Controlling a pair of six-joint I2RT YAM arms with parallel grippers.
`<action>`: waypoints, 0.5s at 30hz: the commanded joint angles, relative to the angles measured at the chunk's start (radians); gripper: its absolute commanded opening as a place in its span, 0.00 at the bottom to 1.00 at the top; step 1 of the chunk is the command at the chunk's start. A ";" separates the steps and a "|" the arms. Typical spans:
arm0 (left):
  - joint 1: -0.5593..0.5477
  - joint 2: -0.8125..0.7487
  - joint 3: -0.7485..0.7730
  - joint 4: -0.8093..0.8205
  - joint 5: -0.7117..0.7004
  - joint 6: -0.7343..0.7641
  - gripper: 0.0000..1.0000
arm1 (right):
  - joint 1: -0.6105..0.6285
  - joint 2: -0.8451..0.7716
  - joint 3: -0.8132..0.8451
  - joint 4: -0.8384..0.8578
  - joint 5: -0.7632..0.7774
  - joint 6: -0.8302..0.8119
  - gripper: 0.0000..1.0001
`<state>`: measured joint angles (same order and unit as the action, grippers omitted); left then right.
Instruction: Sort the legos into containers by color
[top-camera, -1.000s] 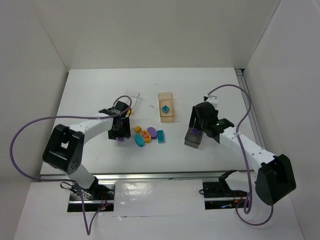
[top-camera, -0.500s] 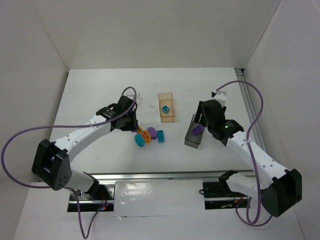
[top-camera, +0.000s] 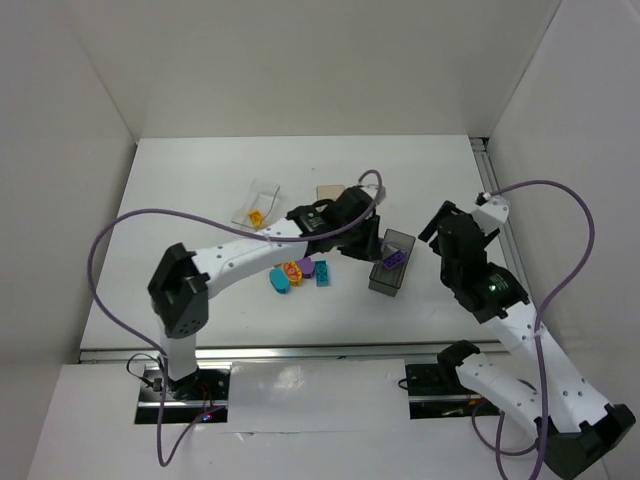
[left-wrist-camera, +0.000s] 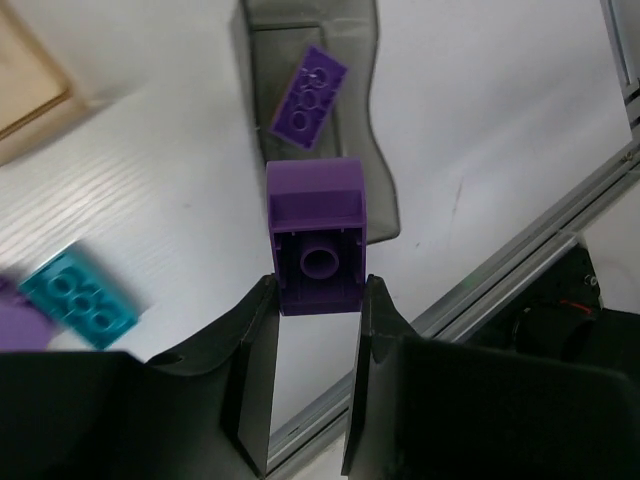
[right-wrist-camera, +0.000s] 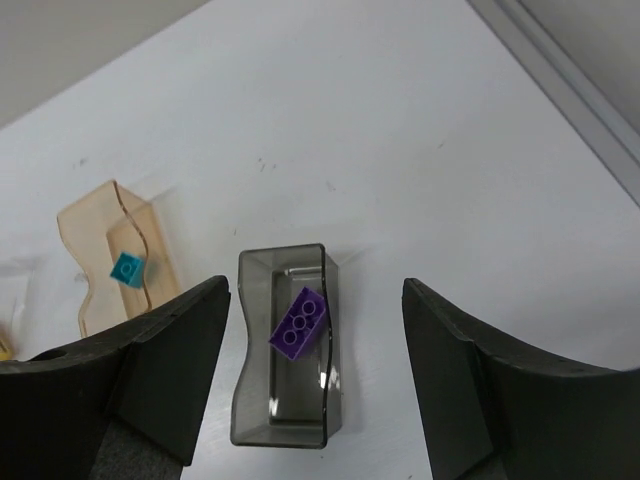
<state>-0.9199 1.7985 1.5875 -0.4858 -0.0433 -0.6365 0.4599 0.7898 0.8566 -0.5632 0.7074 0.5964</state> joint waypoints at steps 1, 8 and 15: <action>-0.027 0.144 0.143 0.015 0.046 -0.005 0.25 | -0.010 -0.033 0.002 -0.073 0.101 0.062 0.77; -0.048 0.346 0.367 -0.031 0.026 -0.005 0.67 | -0.010 -0.081 0.042 -0.121 0.110 0.036 0.77; -0.048 0.286 0.359 -0.077 -0.033 0.006 0.94 | -0.010 -0.051 0.064 -0.110 0.038 -0.024 0.80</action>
<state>-0.9703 2.1651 1.9308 -0.5354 -0.0326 -0.6331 0.4534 0.7273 0.8692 -0.6739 0.7631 0.6075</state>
